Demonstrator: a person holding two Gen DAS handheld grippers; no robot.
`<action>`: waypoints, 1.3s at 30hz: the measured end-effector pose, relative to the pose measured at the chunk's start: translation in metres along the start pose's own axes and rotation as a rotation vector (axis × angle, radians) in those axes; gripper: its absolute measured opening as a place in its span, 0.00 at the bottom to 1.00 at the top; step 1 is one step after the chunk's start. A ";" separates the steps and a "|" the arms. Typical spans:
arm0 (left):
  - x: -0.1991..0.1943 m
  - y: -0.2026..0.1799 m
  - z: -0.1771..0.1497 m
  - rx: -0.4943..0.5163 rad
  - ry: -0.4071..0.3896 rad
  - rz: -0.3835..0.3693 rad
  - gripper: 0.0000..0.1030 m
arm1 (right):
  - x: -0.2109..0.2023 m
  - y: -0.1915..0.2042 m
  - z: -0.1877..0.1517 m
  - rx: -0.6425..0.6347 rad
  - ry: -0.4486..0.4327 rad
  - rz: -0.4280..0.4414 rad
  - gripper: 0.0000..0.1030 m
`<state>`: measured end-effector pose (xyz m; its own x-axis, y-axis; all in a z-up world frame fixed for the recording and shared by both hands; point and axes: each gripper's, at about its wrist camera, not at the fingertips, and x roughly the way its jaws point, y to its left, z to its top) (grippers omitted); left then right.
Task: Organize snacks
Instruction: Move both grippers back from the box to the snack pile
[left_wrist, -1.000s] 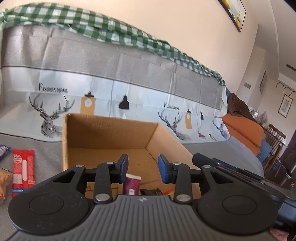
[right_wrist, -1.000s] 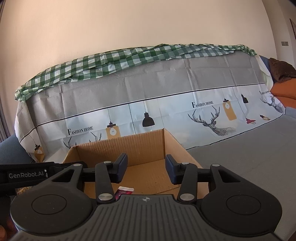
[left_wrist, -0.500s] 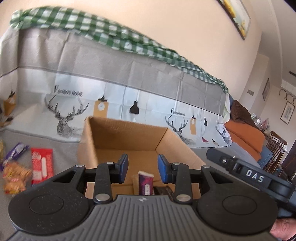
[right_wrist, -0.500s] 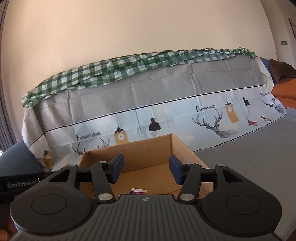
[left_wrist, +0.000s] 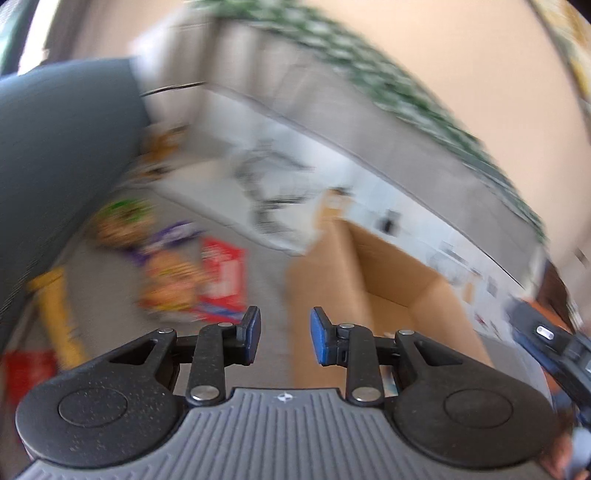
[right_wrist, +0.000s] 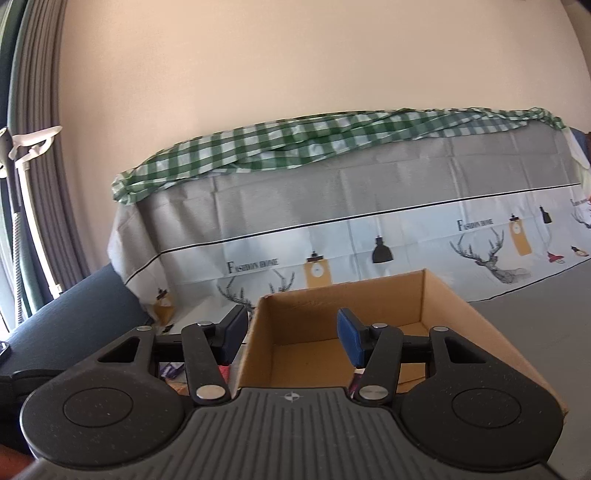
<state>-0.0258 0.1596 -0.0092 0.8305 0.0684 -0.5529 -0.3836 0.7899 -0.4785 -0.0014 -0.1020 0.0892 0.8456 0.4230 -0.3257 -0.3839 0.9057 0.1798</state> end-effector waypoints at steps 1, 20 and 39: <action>-0.002 0.012 0.002 -0.048 0.002 0.052 0.32 | 0.000 0.003 0.000 -0.001 0.004 0.009 0.54; 0.022 0.104 -0.002 -0.358 0.171 0.620 0.89 | -0.003 0.022 0.002 -0.029 0.021 0.080 0.55; 0.042 0.076 -0.005 -0.208 0.261 0.386 0.25 | 0.002 0.018 0.003 -0.050 0.028 0.072 0.58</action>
<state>-0.0224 0.2190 -0.0718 0.4941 0.1553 -0.8554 -0.7368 0.5971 -0.3172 -0.0057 -0.0844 0.0942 0.8047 0.4871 -0.3393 -0.4622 0.8728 0.1569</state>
